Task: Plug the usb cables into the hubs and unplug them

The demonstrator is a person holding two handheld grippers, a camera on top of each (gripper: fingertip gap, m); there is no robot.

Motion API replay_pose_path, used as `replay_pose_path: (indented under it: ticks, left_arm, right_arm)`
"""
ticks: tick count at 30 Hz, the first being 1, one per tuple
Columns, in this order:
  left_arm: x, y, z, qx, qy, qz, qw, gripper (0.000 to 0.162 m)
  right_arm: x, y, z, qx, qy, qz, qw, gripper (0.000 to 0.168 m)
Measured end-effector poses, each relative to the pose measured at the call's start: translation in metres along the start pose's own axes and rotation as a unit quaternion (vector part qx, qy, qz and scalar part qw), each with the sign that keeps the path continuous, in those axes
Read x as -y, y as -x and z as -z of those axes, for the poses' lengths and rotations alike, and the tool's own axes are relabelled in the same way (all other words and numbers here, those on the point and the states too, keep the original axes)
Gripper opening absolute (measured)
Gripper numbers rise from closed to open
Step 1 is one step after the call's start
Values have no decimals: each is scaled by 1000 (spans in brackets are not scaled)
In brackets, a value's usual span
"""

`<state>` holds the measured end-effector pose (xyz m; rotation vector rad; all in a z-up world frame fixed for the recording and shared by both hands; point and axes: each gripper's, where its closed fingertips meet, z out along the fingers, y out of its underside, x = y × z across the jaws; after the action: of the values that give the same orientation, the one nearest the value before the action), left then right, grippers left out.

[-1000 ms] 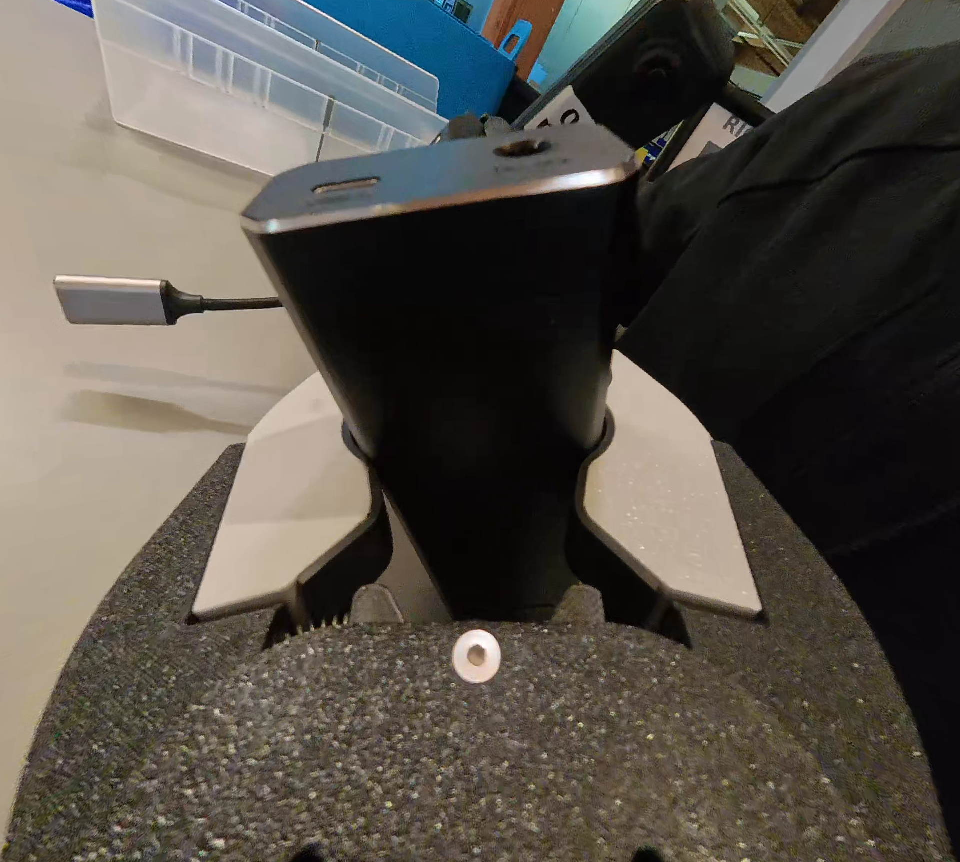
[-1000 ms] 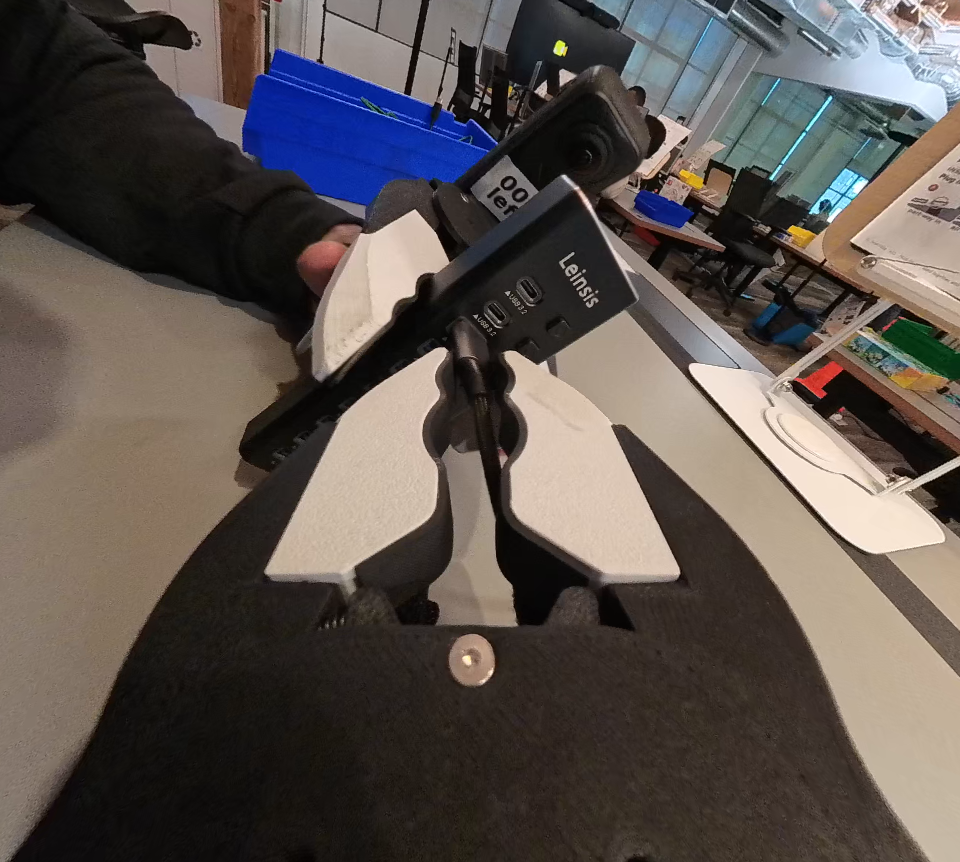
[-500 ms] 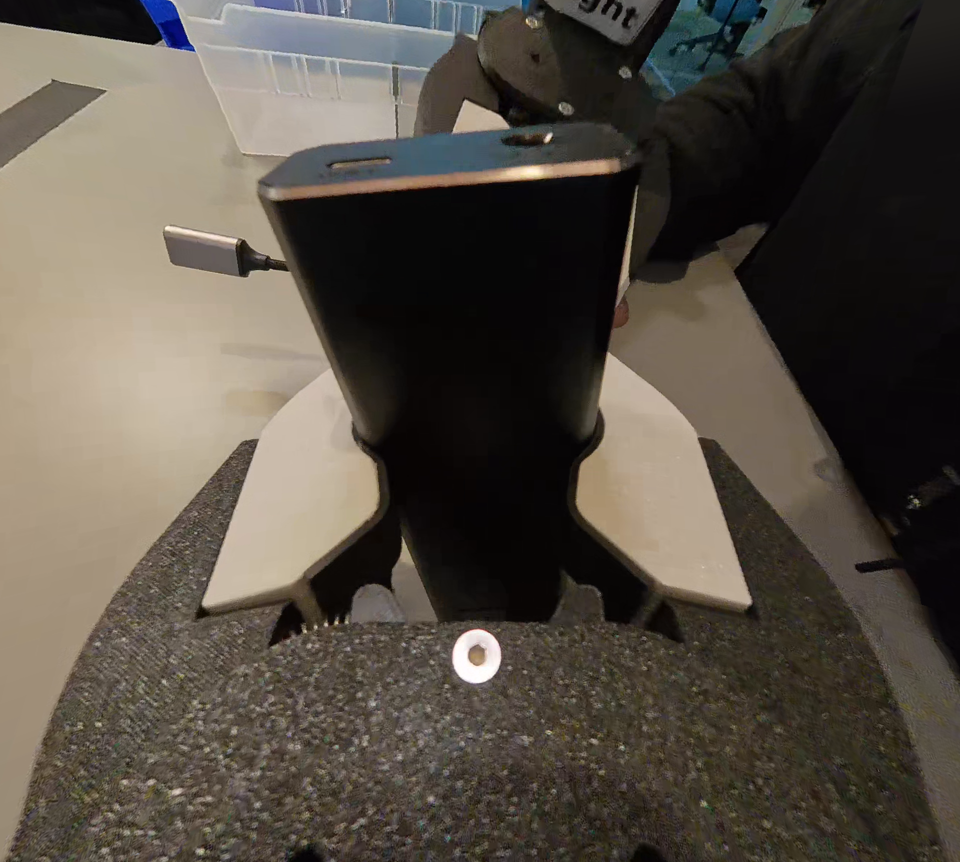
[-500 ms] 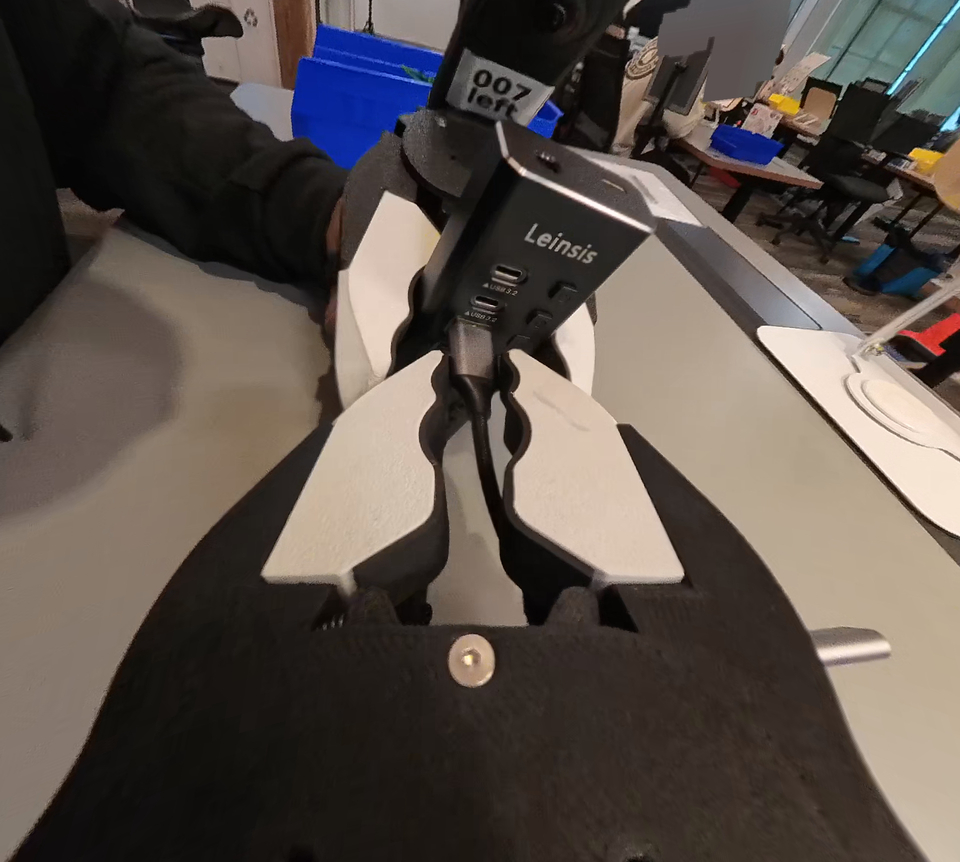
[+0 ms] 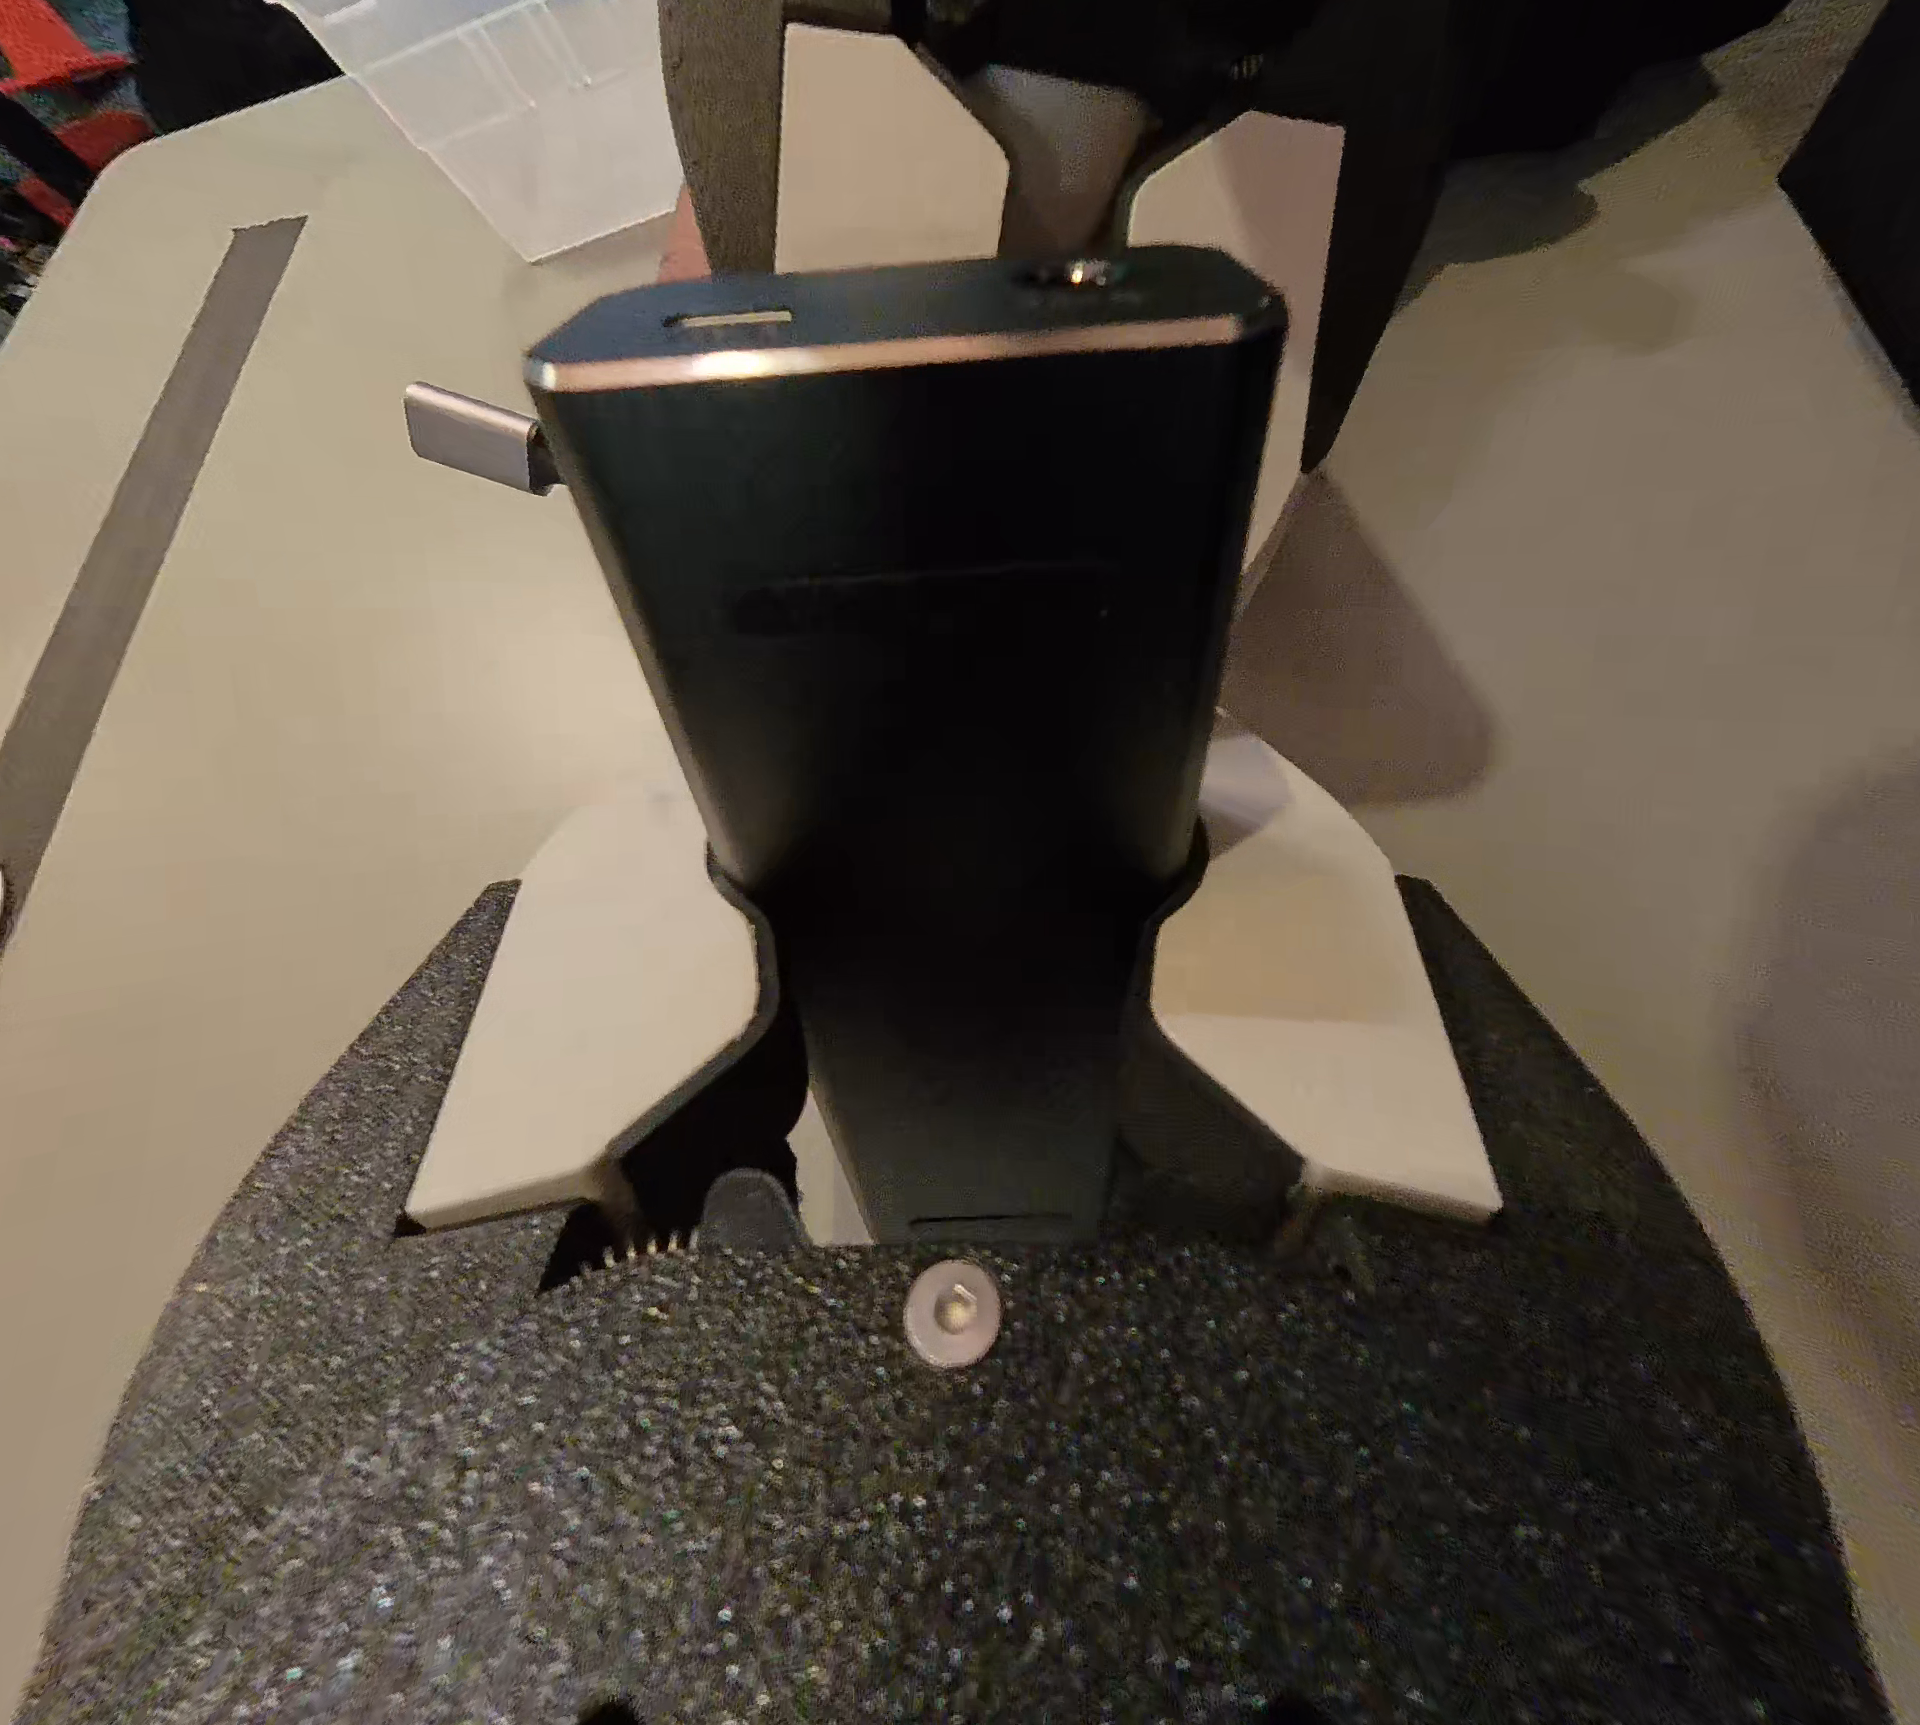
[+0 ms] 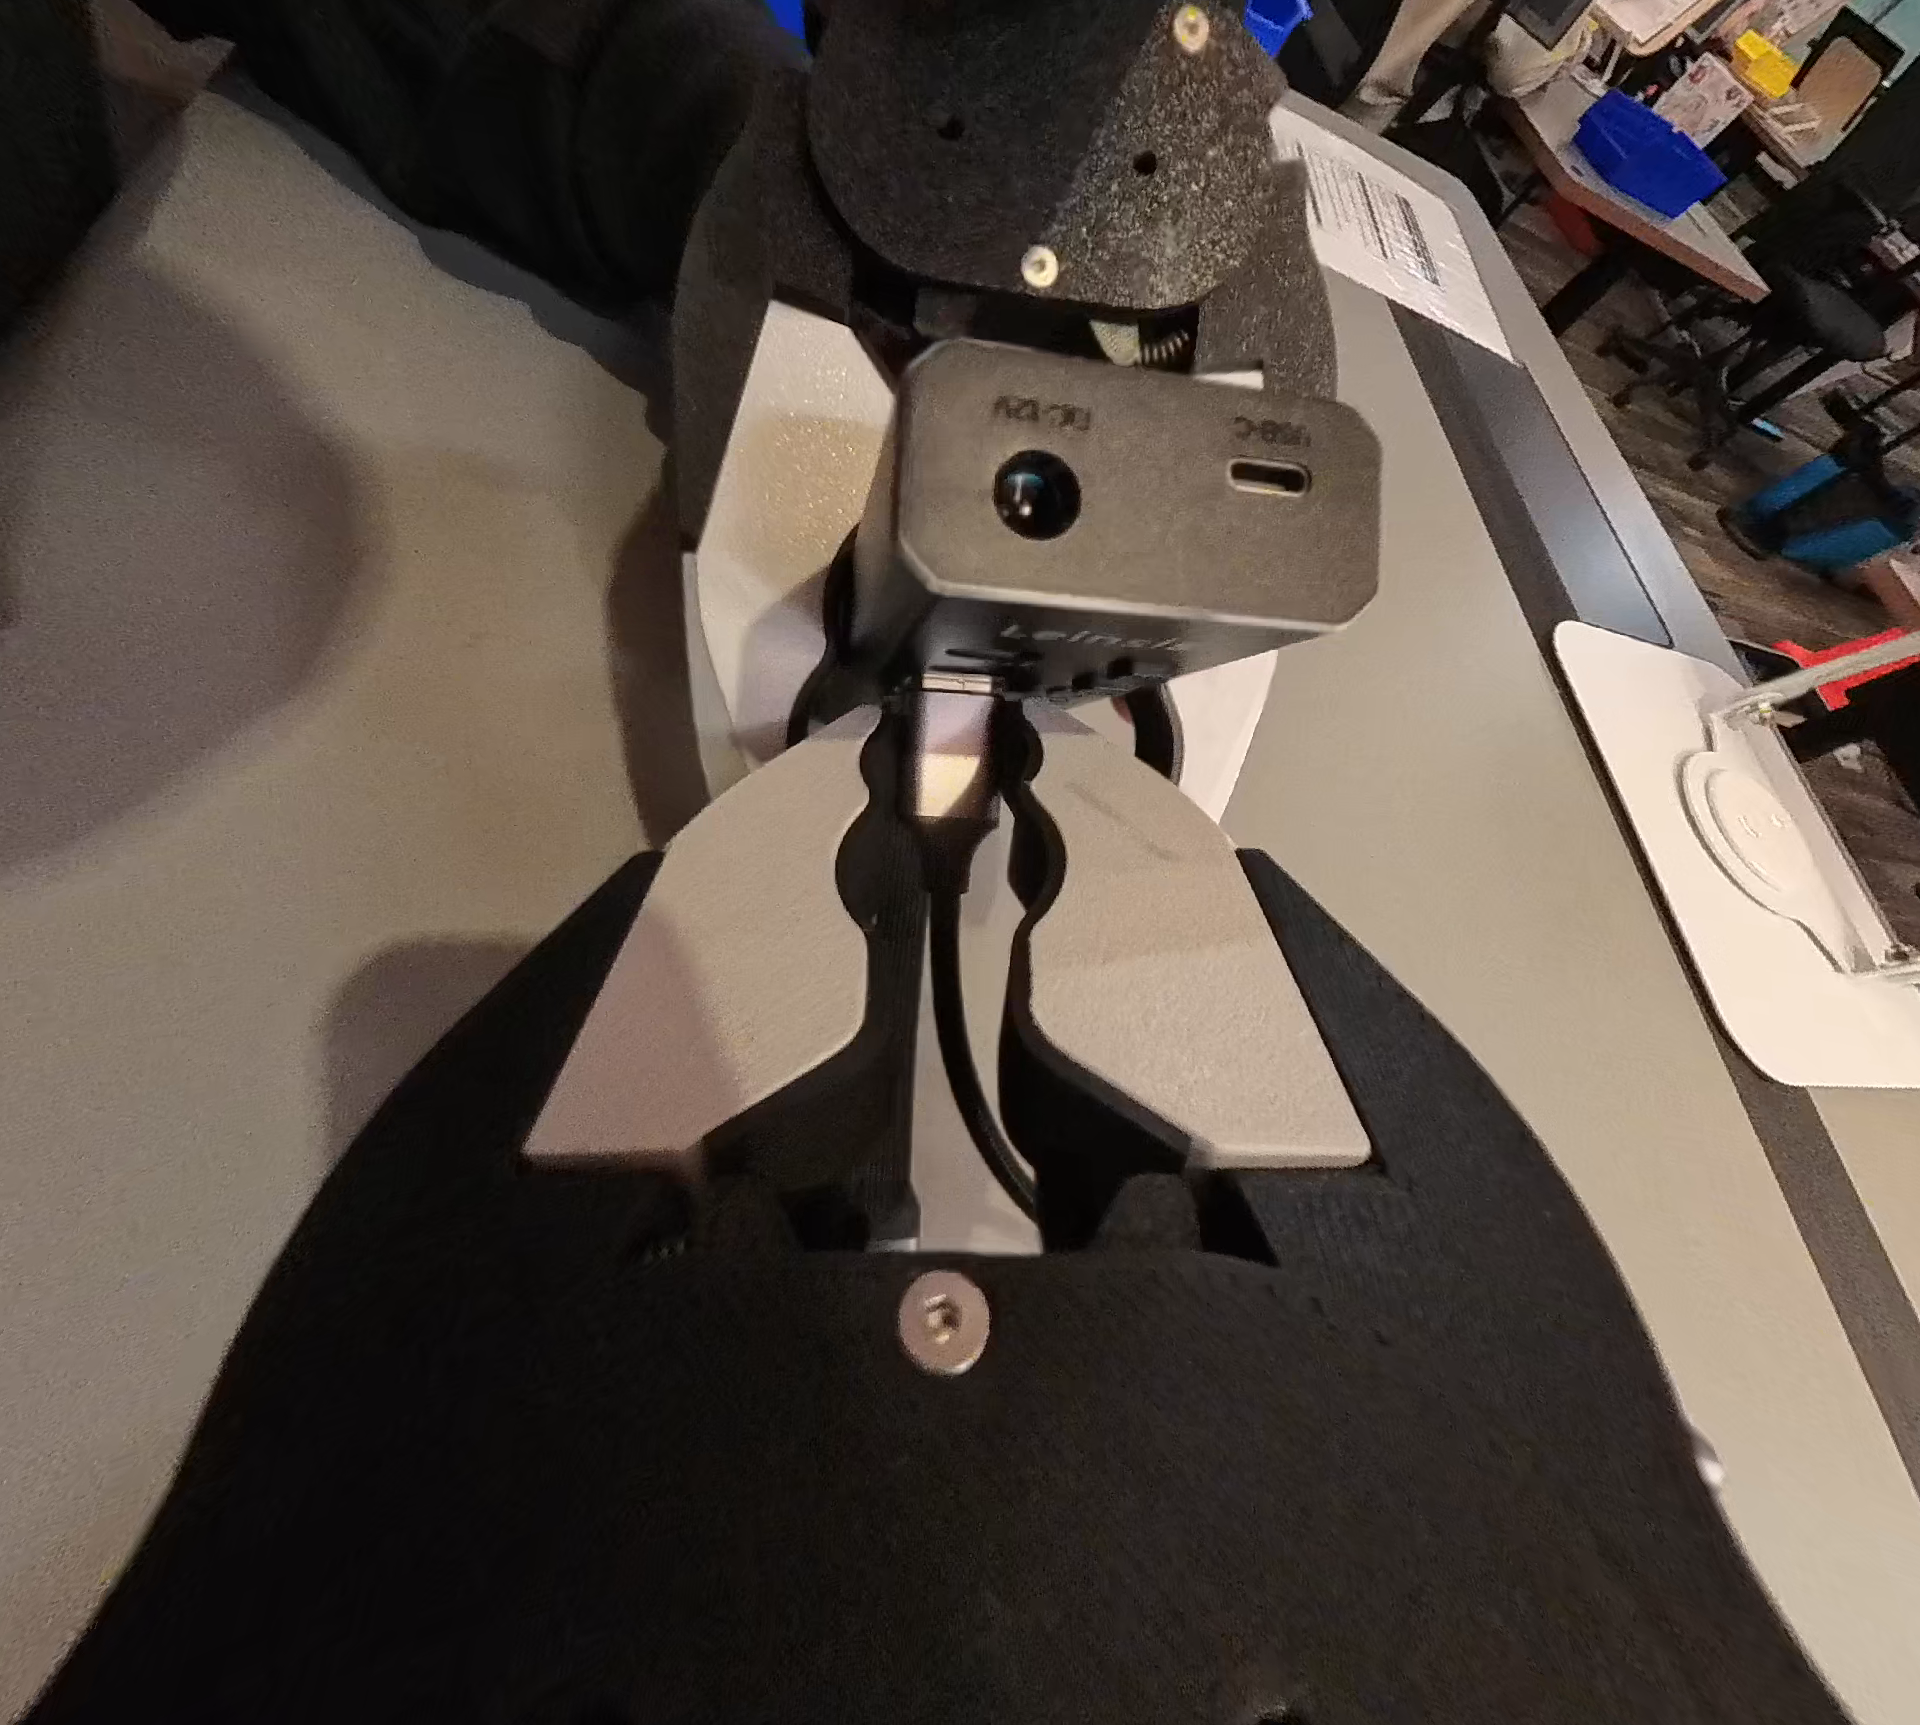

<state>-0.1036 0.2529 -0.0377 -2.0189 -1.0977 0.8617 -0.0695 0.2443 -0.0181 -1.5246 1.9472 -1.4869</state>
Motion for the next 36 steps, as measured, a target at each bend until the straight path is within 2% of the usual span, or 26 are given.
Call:
replay_pose_path:
  ticks: [5,11,16,18,21,23,27,31,33,36]
  left_arm:
    - [1,8,7,36,-1,-38,999,74]
    - [3,-10,5,-43,-29,-36,998,73]
    - [-5,11,8,30,3,-66,997,73]
    - [-6,10,10,26,3,-72,997,73]
    - [-2,-5,8,-27,-14,-70,997,73]
    - [-1,-11,7,-36,-8,-88,995,73]
    - [2,-3,10,-3,1,-99,995,72]
    - [-4,20,15,54,16,-86,995,72]
    - [-5,15,15,34,12,-82,996,72]
    - [-1,-5,11,-22,-5,-79,997,72]
  right_arm:
    - [4,-5,-1,-10,7,-54,998,17]
    - [8,8,1,27,-32,15,999,18]
    - [2,-6,-5,-15,0,-42,999,18]
    - [4,-6,-7,-17,5,-60,998,17]
    - [8,5,-2,17,-21,-12,1000,18]
    - [9,12,0,30,-34,24,999,19]
    - [11,7,2,14,-41,28,999,19]
    - [9,-13,-5,-43,-18,-41,998,18]
    - [8,-11,-6,-34,-18,-55,998,18]
    - [12,6,0,20,-48,-9,999,18]
